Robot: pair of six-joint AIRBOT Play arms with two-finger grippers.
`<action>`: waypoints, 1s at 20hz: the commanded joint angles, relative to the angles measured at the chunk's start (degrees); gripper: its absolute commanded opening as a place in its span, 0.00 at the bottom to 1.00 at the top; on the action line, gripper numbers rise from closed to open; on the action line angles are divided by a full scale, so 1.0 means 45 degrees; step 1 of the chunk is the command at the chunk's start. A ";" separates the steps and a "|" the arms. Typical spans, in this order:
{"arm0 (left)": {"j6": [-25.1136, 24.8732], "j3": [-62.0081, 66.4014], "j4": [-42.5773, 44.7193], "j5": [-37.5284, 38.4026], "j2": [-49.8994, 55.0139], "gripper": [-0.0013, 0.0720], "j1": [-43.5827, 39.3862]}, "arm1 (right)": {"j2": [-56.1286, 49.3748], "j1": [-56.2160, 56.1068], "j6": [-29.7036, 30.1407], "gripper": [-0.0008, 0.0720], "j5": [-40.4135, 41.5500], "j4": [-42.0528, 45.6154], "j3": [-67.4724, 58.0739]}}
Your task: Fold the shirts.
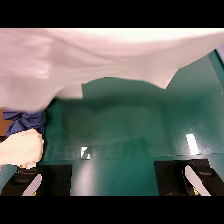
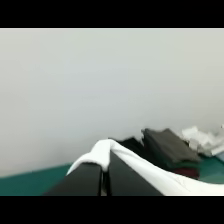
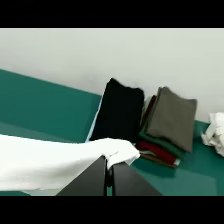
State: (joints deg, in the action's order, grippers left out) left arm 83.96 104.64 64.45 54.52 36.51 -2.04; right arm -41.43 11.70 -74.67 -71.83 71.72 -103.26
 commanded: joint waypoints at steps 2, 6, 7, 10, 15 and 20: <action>0.0622 0.1559 0.0631 0.0005 0.0219 0.05 0.0005 | -0.0826 -0.0005 -0.0447 0.03 -0.2414 0.1404 -0.2856; 0.0908 0.1438 0.0680 0.3541 0.2433 0.05 0.0000 | -0.2142 -0.0005 -0.0597 0.03 -0.3308 0.1404 -0.2346; 0.0903 0.1438 0.0695 0.4541 0.3337 0.05 0.0000 | -0.2472 -0.0005 -0.0617 0.03 -0.3419 0.1409 -0.1739; 0.0806 0.1438 0.0680 0.6591 0.6368 0.05 0.0000 | -0.3687 -0.0005 -0.0622 0.03 -0.3497 0.1438 0.0325; 0.0665 0.1438 0.0675 0.6717 1.1817 0.05 0.0000 | -0.6547 -0.0019 -0.0617 0.03 -0.2259 0.1423 0.3803; 0.0563 0.1438 0.0685 0.4692 1.5072 0.05 0.0005 | -0.9758 -0.0024 -0.0627 0.03 -0.0729 0.1292 0.4177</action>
State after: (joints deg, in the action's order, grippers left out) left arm 86.80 111.04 67.57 79.94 96.16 -2.09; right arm -77.93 11.66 -77.45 -78.63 78.02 -85.65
